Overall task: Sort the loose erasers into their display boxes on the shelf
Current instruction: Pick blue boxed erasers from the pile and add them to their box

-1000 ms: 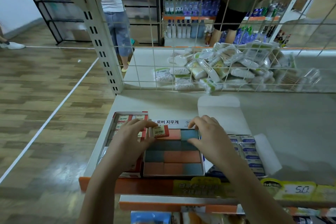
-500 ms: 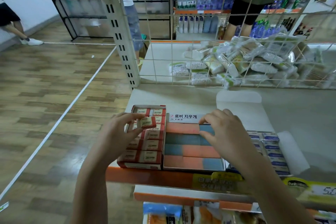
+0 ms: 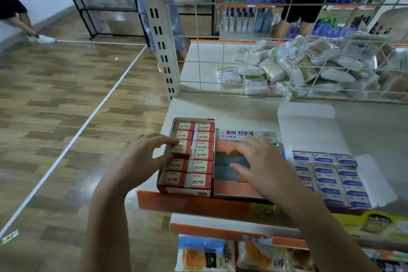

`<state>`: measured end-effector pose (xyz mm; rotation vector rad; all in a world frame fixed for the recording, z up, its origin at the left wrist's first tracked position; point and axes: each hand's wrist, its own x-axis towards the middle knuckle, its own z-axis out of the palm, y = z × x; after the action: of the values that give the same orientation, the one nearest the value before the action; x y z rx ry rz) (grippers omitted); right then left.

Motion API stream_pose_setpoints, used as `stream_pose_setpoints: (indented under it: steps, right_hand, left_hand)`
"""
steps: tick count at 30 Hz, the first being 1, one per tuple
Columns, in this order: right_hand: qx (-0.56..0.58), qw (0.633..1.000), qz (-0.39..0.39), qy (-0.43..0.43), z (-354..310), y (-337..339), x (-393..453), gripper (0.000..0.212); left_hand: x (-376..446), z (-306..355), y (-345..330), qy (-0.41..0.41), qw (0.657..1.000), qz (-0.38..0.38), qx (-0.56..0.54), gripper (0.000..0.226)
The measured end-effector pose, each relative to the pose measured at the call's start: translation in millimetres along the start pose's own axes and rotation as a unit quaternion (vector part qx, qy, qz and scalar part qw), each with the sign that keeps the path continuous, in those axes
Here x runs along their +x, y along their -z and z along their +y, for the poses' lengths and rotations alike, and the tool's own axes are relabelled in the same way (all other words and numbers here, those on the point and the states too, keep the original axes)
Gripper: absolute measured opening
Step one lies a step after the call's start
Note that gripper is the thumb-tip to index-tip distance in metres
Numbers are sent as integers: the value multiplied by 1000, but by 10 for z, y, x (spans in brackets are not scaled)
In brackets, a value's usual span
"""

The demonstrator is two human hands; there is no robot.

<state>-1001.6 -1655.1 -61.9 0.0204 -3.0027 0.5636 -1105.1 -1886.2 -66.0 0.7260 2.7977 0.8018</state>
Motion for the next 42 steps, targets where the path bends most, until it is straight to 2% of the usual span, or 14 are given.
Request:
stream_pose_setpoints:
  steps: [8, 14, 17, 19, 25, 31, 38, 42]
  right_hand:
    - [26, 999, -21, 8, -86, -100, 30, 21]
    - [57, 997, -54, 12, -77, -33, 70, 22]
    - [51, 997, -46, 19, -3, 88, 86, 23]
    - [21, 1000, -14, 10, 107, 188, 100, 25]
    - [16, 994, 53, -96, 724, 540, -15, 31]
    - [-33, 968, 89, -230, 1600, 883, -466, 33]
    - [-53, 927, 130, -348, 2611, 1319, -1379, 33]
    - [-49, 903, 129, -407, 3154, 1475, -1838, 35]
  left_hand:
    - [22, 63, -28, 11, 1000, 6, 14, 19]
    - [74, 220, 17, 21, 995, -5, 99, 24]
    - [159, 452, 20, -20, 992, 1, 126, 30]
    - [272, 699, -17, -68, 989, -5, 129, 31]
    - [656, 1657, -378, -203, 970, -23, 134, 27]
    - [833, 2675, -948, -342, 915, -38, 213, 32]
    - [948, 3942, -1672, -416, 882, -111, 194, 37]
    - [974, 4590, -2153, -419, 870, -179, 188, 37]
